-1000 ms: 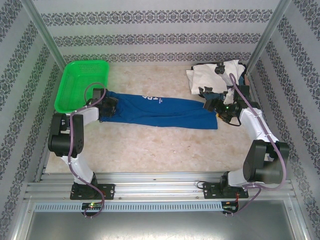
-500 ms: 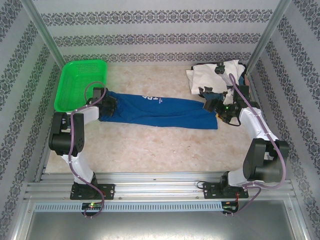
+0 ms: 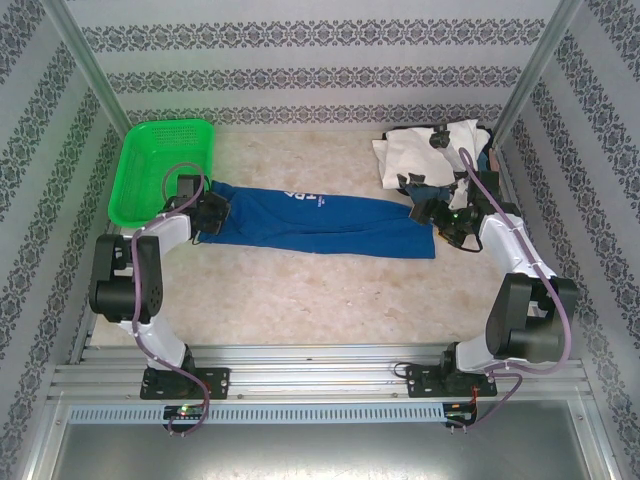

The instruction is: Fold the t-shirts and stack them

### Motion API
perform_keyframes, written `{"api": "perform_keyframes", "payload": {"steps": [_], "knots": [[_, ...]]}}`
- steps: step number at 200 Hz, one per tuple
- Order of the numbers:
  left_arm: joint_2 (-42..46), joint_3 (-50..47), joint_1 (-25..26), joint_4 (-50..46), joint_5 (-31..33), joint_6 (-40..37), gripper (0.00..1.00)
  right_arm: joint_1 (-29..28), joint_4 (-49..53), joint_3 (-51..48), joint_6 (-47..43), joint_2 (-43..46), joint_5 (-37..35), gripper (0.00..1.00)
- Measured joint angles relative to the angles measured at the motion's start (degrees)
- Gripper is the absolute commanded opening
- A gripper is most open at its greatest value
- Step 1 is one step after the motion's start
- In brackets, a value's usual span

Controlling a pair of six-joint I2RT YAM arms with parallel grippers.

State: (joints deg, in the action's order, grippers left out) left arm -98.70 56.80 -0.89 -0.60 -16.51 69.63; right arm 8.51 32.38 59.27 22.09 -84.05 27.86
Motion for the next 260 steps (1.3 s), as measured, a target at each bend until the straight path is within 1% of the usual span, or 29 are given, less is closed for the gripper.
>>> {"api": "perform_keyframes", "payload": {"steps": [3, 9, 16, 19, 28, 38, 96, 152, 199, 230, 260], "knots": [[0.28, -0.15, -0.04, -0.02, -0.07, 0.00, 0.00, 0.00, 0.00, 0.00, 0.00, -0.02, 0.00, 0.85], [0.76, -0.48, -0.11, 0.00, -0.28, -0.15, 0.08, 0.00, 0.00, 0.00, 0.00, -0.02, 0.00, 0.85], [1.18, -0.98, -0.11, 0.00, -0.61, -0.20, 0.10, 0.00, 0.00, 0.00, 0.00, -0.02, 0.00, 0.85], [1.33, -1.20, -0.11, 0.02, -0.74, -0.20, 0.09, 0.00, 0.00, 0.00, 0.00, -0.02, 0.00, 0.85], [1.49, -2.05, -0.15, 0.15, -1.07, -0.17, 0.03, 0.00, 0.00, 0.00, 0.00, 0.00, 0.00, 0.84], [1.46, -3.04, -0.26, 0.22, -1.16, -0.26, 0.00, 0.00, 0.00, 0.00, 0.00, -0.02, 0.00, 0.84], [1.53, -3.76, -0.37, 0.59, -1.16, -0.17, 0.00, 0.02, 0.31, 0.00, -0.02, -0.02, -0.24, 0.85], [4.74, -3.67, -0.37, 0.57, -1.05, -1.42, 0.00, 0.39, 0.13, 0.02, 1.60, -2.10, -3.80, 0.83], [8.00, -1.33, -0.37, 0.15, -1.44, -4.35, 0.00, 0.39, -1.07, 4.20, 5.29, -9.16, -6.51, 0.72], [10.38, -0.94, -0.37, -0.37, -1.46, -5.84, 0.00, 0.39, -2.56, 5.77, 8.63, -13.31, -6.84, 0.60], [11.10, -0.94, -0.37, -0.39, -1.46, -6.27, 0.00, 0.39, -3.19, 6.03, 11.76, -15.45, -6.95, 0.54]]}}
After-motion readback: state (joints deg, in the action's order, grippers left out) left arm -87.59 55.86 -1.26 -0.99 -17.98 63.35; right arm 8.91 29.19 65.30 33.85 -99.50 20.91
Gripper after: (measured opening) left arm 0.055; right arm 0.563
